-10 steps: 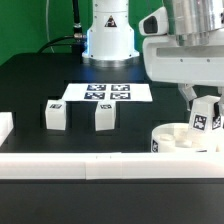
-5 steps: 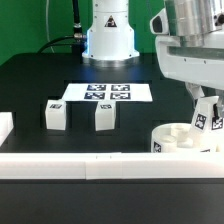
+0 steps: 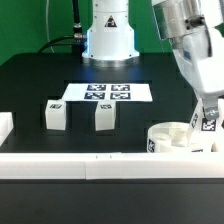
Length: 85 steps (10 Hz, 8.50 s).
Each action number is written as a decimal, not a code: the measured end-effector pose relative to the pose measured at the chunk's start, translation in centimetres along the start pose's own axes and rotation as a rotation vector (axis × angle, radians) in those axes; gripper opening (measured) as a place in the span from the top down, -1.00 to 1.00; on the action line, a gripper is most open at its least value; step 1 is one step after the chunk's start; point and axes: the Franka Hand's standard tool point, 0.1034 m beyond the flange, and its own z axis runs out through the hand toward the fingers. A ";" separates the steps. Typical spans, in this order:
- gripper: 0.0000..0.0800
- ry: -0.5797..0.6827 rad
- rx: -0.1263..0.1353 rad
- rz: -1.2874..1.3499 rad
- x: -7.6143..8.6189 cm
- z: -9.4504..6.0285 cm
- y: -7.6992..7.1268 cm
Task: Assemble stool
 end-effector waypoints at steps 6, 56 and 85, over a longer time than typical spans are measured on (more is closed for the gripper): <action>0.15 -0.027 0.003 0.288 -0.4 0.2 0.2; -0.62 0.112 -0.236 -1.933 14.2 -5.2 0.9; -0.62 -0.672 -1.165 -1.410 17.6 -2.3 7.6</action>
Offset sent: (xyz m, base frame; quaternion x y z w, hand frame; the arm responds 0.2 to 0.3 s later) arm 0.0000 0.0000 0.0000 0.0000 0.0000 0.1296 0.9916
